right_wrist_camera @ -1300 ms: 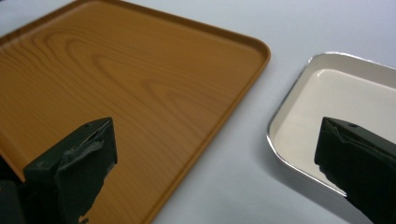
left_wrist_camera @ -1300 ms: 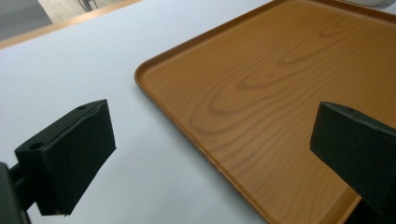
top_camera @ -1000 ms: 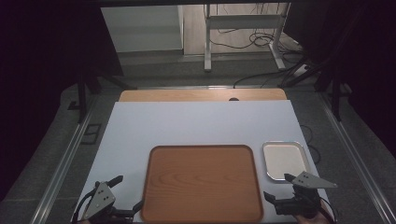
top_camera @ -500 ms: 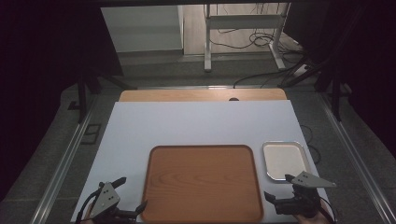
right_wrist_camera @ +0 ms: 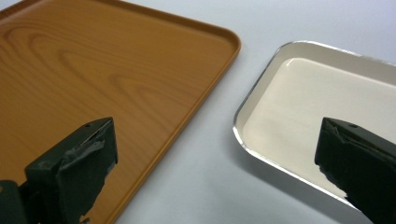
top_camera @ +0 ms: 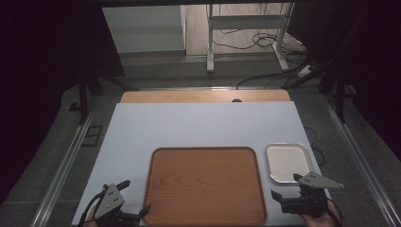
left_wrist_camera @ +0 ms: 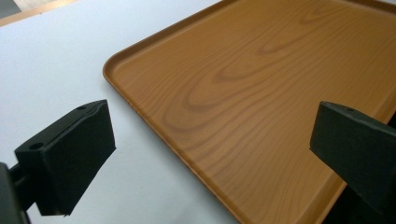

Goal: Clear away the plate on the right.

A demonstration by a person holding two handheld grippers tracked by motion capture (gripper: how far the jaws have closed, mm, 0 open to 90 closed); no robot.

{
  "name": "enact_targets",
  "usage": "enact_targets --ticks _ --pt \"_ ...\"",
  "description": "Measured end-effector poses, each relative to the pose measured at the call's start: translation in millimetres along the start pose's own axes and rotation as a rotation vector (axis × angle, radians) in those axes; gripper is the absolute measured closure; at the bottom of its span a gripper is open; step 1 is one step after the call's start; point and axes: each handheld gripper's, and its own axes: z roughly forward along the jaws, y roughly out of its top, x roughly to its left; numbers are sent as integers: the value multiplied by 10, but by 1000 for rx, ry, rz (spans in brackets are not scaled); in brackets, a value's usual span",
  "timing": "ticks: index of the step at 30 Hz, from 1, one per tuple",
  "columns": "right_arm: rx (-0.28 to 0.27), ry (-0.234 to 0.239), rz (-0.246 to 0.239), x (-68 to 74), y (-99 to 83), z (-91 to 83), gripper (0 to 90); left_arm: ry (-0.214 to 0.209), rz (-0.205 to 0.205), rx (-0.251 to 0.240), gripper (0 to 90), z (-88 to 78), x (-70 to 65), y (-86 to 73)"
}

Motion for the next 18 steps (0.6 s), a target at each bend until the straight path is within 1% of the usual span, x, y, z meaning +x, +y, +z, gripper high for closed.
enact_targets --ticks 3,10,11,14,15,18 --pt "-13 -17 -3 -44 17 13 0 0 -5 2 0 3 4 -4" --pt "-16 -40 4 -125 25 36 0 -1 -7 2 0 10 11 -9" --pt "-15 -45 4 -153 33 48 0 -1 -8 1 0 10 10 -9" --pt "-12 -47 9 -178 42 62 0 -4 -8 0 0 12 10 -8" --pt "7 -41 17 -198 54 77 0 -5 -9 -2 0 12 9 -6" --pt "10 -41 23 -213 60 87 0 -2 -2 -3 0 12 3 -1"
